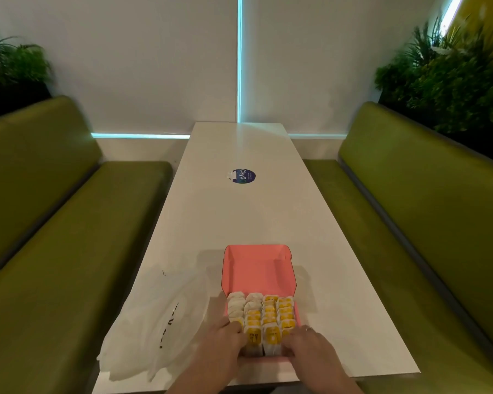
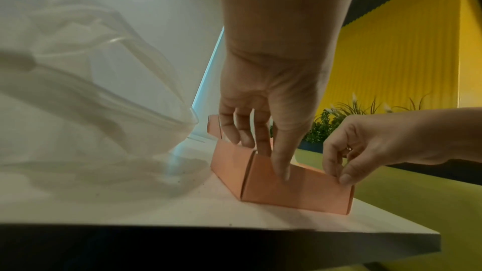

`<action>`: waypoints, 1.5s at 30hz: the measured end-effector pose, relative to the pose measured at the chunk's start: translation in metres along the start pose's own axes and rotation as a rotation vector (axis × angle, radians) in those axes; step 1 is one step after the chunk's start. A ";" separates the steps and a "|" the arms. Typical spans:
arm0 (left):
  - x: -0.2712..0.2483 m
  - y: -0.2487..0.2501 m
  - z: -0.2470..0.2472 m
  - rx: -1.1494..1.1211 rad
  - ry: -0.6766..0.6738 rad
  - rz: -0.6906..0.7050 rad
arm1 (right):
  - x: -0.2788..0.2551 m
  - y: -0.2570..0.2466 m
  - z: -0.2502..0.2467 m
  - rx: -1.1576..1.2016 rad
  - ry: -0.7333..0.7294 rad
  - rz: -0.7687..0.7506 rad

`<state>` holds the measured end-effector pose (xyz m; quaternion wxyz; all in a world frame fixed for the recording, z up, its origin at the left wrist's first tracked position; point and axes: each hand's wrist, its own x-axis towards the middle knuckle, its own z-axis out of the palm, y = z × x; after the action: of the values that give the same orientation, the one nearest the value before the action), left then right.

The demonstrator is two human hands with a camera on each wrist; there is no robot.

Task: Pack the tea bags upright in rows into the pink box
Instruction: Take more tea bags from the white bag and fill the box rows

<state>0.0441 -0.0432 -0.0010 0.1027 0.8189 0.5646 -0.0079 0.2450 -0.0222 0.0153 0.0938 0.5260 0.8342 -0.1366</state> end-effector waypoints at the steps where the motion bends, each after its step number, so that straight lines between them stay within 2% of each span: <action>1: 0.002 0.001 0.000 -0.020 0.038 -0.023 | 0.001 0.002 0.003 0.032 0.023 0.022; 2: 0.004 0.000 0.000 -0.017 0.111 -0.024 | 0.002 0.004 0.004 0.066 0.040 0.039; 4: 0.003 0.001 -0.005 -0.068 0.131 -0.017 | 0.007 0.005 0.002 0.116 0.085 0.062; 6: 0.017 -0.005 0.004 0.017 0.219 -0.005 | 0.018 0.007 -0.001 0.151 0.156 0.084; 7: 0.024 -0.007 0.002 -0.060 0.255 -0.031 | 0.025 0.009 -0.002 0.153 0.181 0.091; 9: 0.040 -0.010 -0.008 -0.197 0.166 -0.115 | 0.042 0.012 -0.005 0.147 0.206 0.104; 10: 0.047 -0.015 -0.008 -0.162 0.180 -0.122 | 0.050 0.014 -0.008 0.150 0.214 0.116; 11: 0.053 -0.015 -0.010 -0.187 0.108 -0.166 | 0.058 0.015 -0.012 0.157 0.224 0.130; 13: 0.061 -0.017 -0.010 -0.242 0.184 -0.210 | 0.070 0.016 -0.018 0.166 0.254 0.152; 15: 0.071 -0.019 -0.014 -0.307 0.177 -0.286 | 0.080 0.017 -0.021 0.187 0.271 0.162; 19: 0.078 -0.022 -0.016 -0.302 0.193 -0.303 | 0.088 0.017 -0.022 0.196 0.263 0.190; 23: 0.076 -0.026 -0.017 -0.275 0.236 -0.225 | 0.090 0.017 -0.025 0.254 0.237 0.197; 26: 0.066 -0.030 -0.034 -0.216 0.372 -0.126 | 0.089 0.022 -0.026 0.347 0.275 0.151; 28: 0.043 -0.033 -0.051 -0.253 0.518 -0.191 | 0.083 0.025 -0.025 0.412 0.379 0.118; 29: 0.029 -0.034 -0.057 -0.204 0.591 -0.238 | 0.080 0.024 -0.025 0.435 0.411 0.111; 30: 0.014 -0.034 -0.063 -0.115 0.600 -0.306 | 0.076 0.022 -0.025 0.453 0.426 0.102; 32: -0.015 -0.034 -0.068 -0.017 0.461 -0.472 | 0.070 0.012 -0.025 0.493 0.439 0.056; 34: -0.035 -0.036 -0.068 0.001 0.226 -0.646 | 0.065 -0.006 -0.029 0.568 0.431 -0.012; 36: -0.045 -0.047 -0.060 -0.080 0.168 -0.686 | 0.060 -0.029 -0.038 0.643 0.383 -0.117; 40: -0.058 -0.053 -0.067 -0.382 0.404 -0.578 | 0.050 -0.078 -0.057 0.761 0.201 -0.324; 42: -0.063 -0.050 -0.077 -0.432 0.481 -0.443 | 0.050 -0.096 -0.062 0.787 0.146 -0.329; 45: -0.075 -0.048 -0.093 -0.517 0.682 -0.311 | 0.051 -0.109 -0.068 0.821 0.283 -0.245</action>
<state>-0.0374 -0.0797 0.0921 0.1095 0.6277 0.6658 0.3882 0.1238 -0.0013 0.0779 -0.2545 0.4303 0.7716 -0.3934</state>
